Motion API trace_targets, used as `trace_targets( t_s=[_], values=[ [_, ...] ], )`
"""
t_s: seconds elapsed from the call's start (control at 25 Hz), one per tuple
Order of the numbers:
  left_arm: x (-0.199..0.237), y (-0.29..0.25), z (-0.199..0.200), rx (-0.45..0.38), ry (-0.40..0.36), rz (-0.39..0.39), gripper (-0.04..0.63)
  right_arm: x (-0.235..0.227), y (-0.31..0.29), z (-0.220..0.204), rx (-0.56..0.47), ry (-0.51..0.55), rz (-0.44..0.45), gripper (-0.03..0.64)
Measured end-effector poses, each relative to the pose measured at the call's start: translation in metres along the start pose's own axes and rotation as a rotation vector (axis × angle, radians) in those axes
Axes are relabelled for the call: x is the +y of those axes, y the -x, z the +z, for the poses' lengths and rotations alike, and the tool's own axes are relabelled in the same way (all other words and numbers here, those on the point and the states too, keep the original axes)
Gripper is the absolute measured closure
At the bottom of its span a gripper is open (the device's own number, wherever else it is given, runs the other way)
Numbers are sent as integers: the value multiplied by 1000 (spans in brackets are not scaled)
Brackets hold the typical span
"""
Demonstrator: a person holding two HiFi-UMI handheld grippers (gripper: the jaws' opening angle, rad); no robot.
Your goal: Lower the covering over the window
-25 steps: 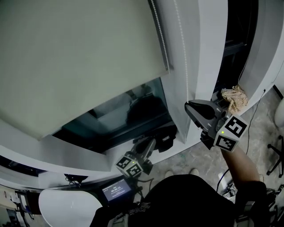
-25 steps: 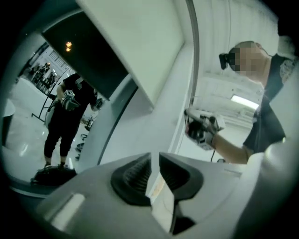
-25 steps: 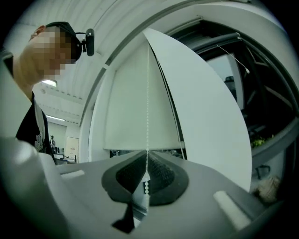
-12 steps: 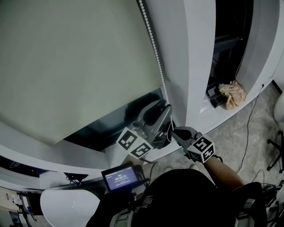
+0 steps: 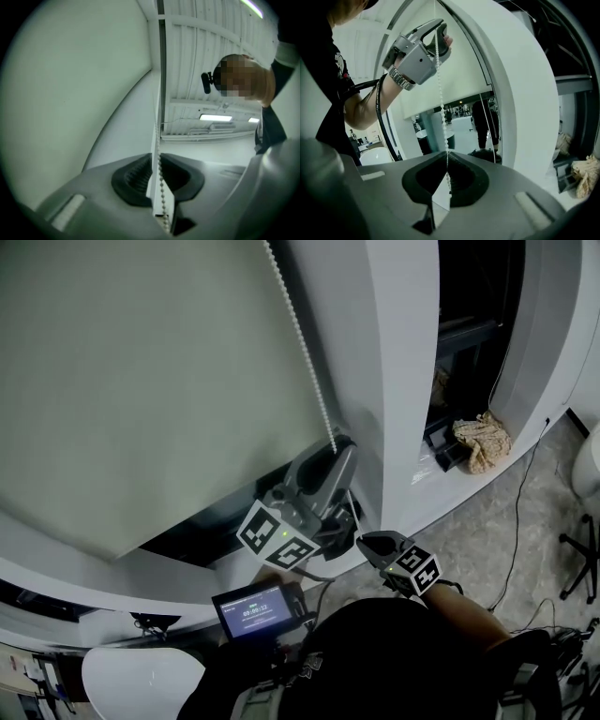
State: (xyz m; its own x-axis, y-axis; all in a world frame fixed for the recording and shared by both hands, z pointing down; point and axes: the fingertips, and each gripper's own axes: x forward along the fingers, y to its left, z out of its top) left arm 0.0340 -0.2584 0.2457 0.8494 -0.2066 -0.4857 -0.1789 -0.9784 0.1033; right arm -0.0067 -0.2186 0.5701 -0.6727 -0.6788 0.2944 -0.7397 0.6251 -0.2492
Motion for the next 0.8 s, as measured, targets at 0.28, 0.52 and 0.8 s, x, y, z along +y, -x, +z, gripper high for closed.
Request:
trace_targets(
  t_s=[0.28, 0.52, 0.8],
  values=[
    [6, -7, -3, 8, -12, -8, 577, -12, -8, -29, 88, -24, 9, 611],
    [8, -15, 8, -6, -57, -35, 584, -8, -22, -101, 274, -53, 59, 611],
    [21, -5, -11, 55, -44, -3, 595, -43, -14, -98, 222, -177, -24, 611]
  ],
)
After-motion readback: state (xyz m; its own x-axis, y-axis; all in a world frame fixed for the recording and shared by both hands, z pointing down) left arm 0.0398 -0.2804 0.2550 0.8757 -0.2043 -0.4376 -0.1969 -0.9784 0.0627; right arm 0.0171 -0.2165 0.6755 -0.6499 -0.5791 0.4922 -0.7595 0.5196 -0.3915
